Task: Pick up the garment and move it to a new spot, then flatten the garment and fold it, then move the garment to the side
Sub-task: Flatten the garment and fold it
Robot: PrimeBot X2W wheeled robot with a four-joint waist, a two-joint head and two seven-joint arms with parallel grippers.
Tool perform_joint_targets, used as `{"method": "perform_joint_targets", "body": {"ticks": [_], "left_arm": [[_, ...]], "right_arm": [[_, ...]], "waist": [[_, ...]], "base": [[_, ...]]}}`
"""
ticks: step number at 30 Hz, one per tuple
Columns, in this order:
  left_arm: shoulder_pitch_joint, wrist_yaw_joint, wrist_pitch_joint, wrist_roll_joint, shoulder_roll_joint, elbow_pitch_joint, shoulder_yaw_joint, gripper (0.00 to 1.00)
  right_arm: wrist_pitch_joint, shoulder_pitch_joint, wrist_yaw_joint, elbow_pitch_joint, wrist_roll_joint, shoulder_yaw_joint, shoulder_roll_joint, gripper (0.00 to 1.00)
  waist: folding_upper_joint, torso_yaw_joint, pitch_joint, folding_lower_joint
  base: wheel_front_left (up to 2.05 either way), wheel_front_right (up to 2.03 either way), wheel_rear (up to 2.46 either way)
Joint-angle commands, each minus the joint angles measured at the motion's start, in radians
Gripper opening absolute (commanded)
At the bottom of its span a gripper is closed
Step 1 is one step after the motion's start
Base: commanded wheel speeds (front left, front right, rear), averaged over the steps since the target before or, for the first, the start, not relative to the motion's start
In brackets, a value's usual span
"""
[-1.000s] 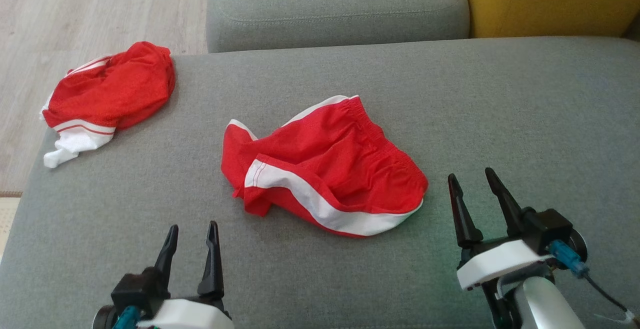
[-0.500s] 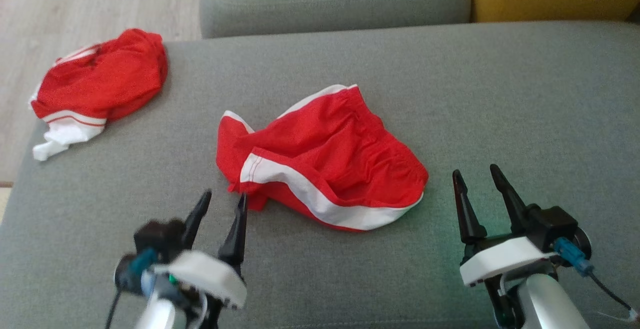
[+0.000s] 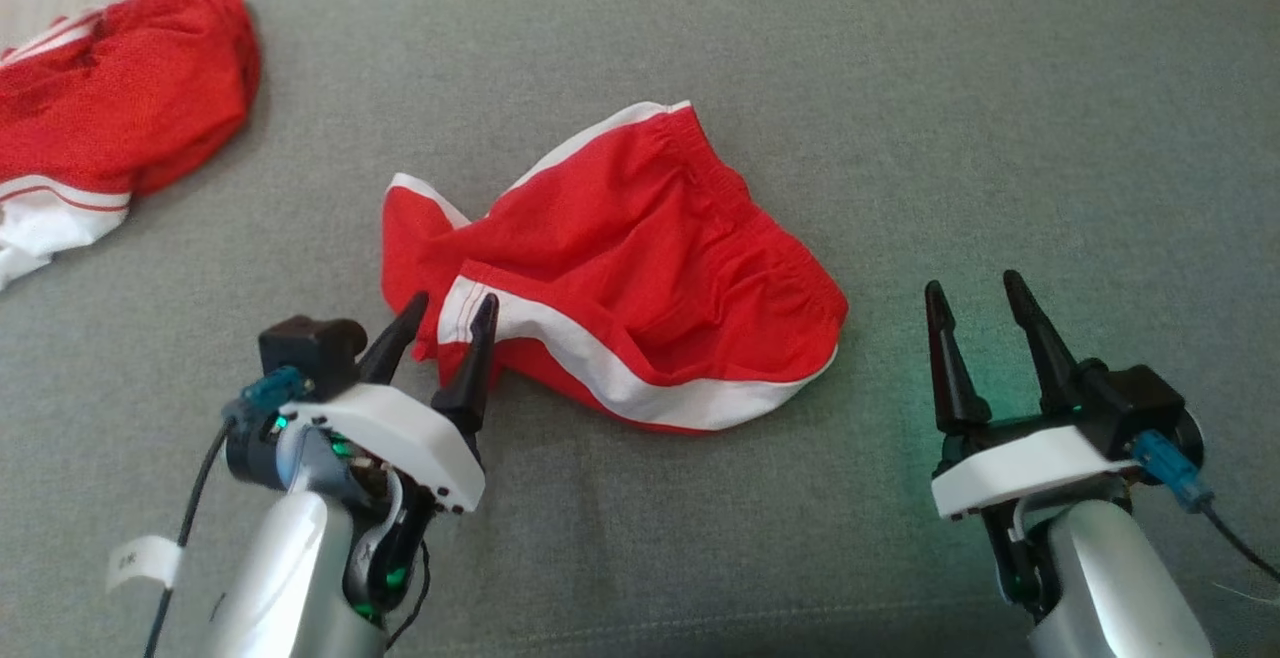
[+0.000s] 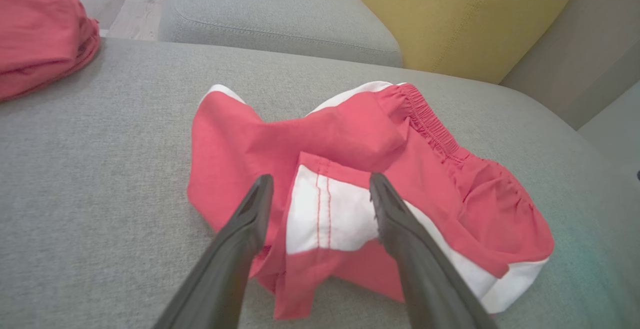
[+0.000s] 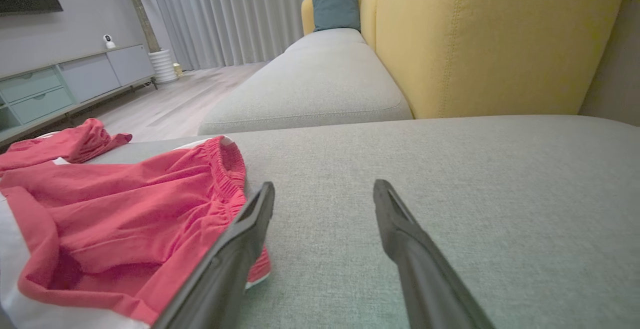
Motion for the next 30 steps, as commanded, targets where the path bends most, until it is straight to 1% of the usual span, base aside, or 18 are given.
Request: {"method": "perform_joint_targets", "body": {"ticks": [1, 4, 15, 20, 24, 25, 28, 30], "left_arm": [[-0.045, 0.002, 0.000, -0.006, 0.020, -0.028, 0.039, 1.00], [-0.047, 0.001, 0.004, -0.012, 0.022, -0.026, 0.040, 1.00], [-0.045, -0.012, 0.084, -0.036, 0.035, -0.028, 0.010, 1.00], [-0.047, -0.013, 0.103, -0.041, 0.039, -0.044, 0.001, 1.00], [-0.051, -0.011, 0.110, -0.039, 0.043, -0.064, -0.005, 0.92], [-0.051, -0.010, 0.112, -0.039, 0.044, -0.069, -0.007, 0.92], [-0.050, -0.009, 0.123, -0.035, 0.051, -0.088, -0.014, 0.87], [-0.048, -0.007, 0.132, -0.029, 0.057, -0.104, -0.020, 0.82]], "right_arm": [[-0.011, -0.030, 0.007, -0.037, -0.004, 0.017, 0.000, 1.00], [-0.011, -0.031, 0.007, -0.038, -0.003, 0.014, 0.000, 1.00], [-0.011, -0.038, 0.007, -0.036, 0.004, 0.015, 0.000, 1.00], [-0.011, -0.040, 0.007, -0.035, 0.007, 0.015, 0.000, 1.00], [-0.011, -0.044, 0.007, -0.033, 0.010, 0.015, 0.000, 1.00], [-0.011, -0.044, 0.007, -0.032, 0.011, 0.015, 0.000, 1.00], [-0.011, -0.045, 0.007, -0.030, 0.013, 0.015, 0.000, 1.00], [-0.011, -0.045, 0.007, -0.028, 0.015, 0.016, 0.000, 1.00]], "waist": [[0.0000, -0.007, 0.011, 0.0000], [0.0000, -0.007, 0.013, 0.0000], [0.0000, -0.005, 0.013, 0.0000], [0.0000, -0.009, 0.018, 0.0000], [0.0000, -0.013, 0.023, 0.0000], [0.0000, -0.013, 0.024, 0.0000], [0.0000, -0.015, 0.026, 0.0000], [0.0000, -0.015, 0.027, 0.0000]], "base": [[0.00, 0.00, 0.00], [0.00, 0.00, 0.00], [0.00, 0.00, 0.00], [0.00, 0.00, 0.00], [0.00, 0.00, 0.00], [0.00, 0.00, 0.00], [0.00, 0.00, 0.00], [0.00, 0.00, 0.00]]}}
